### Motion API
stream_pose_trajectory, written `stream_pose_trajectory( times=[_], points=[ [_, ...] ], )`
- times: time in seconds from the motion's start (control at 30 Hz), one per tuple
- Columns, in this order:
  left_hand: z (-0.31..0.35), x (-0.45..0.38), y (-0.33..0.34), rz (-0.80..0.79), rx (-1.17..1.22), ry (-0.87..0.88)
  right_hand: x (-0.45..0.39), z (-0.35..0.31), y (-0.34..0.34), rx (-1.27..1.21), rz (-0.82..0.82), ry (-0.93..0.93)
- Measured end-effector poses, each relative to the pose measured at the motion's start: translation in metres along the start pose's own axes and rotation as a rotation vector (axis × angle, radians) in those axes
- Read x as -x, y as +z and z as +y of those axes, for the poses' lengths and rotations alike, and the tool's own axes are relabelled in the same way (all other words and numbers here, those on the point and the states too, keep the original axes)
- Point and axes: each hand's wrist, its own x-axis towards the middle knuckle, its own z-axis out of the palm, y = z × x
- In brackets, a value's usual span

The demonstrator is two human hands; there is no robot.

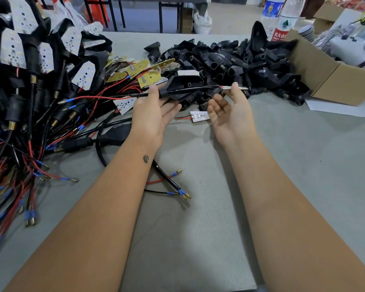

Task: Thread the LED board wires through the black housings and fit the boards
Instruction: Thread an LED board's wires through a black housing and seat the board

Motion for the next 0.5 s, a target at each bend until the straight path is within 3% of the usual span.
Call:
stream_pose_trajectory(
  times=[0.2,0.37,0.5],
  points=[
    [0.000,0.001,0.000,-0.043,-0.037,-0.012,0.001,-0.001,0.000,0.046,0.025,-0.019],
    [-0.004,0.003,0.005,-0.123,-0.175,-0.007,0.008,0.007,0.007,0.435,-0.152,-0.128],
    [-0.005,0.003,0.006,-0.114,-0.192,0.027,0.010,0.008,0.008,0.521,-0.165,-0.165]
  ],
)
